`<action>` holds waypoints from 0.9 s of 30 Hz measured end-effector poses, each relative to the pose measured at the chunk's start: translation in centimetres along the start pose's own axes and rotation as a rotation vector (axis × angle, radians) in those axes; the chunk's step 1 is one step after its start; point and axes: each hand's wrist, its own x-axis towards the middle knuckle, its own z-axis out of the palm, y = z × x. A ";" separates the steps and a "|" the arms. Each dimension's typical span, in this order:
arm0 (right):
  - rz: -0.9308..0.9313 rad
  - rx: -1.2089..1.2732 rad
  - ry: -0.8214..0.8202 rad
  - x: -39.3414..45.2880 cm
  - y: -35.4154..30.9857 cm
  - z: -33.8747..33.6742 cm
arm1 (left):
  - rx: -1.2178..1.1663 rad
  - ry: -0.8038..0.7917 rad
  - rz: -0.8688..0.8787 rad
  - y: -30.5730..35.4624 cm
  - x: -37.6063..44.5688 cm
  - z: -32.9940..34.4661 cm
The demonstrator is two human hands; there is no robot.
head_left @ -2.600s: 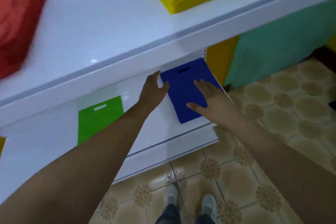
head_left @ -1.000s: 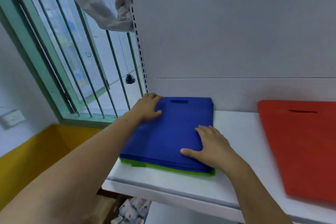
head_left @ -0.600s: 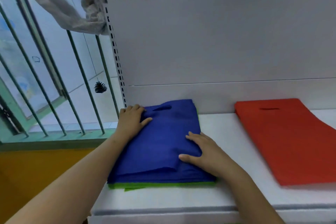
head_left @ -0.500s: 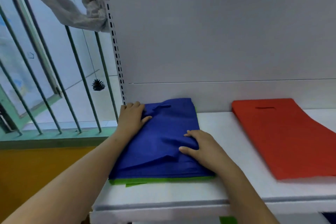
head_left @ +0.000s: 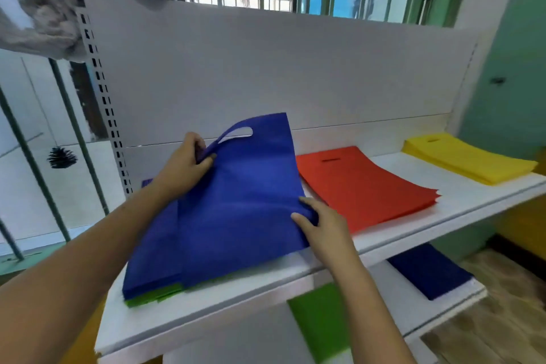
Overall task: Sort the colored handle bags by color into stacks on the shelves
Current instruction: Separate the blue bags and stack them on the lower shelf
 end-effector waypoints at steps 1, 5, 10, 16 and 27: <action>0.043 0.011 0.059 -0.7 0.3 -1.4 | -0.095 0.006 -0.012 1.4 0.5 0.8; 0.257 0.158 0.249 -5.4 2.6 -7.9 | -0.260 -0.097 0.014 8.1 2.0 5.9; 0.434 0.068 0.565 -12.6 7.7 -16.2 | -0.260 -0.264 0.185 18.7 -0.5 13.9; 0.663 -0.133 0.778 -18.4 15.0 -23.7 | -0.227 -0.561 0.332 27.6 -7.4 25.1; 0.963 0.070 0.688 -20.4 31.9 -36.6 | -0.171 -1.030 0.189 36.1 -9.7 47.0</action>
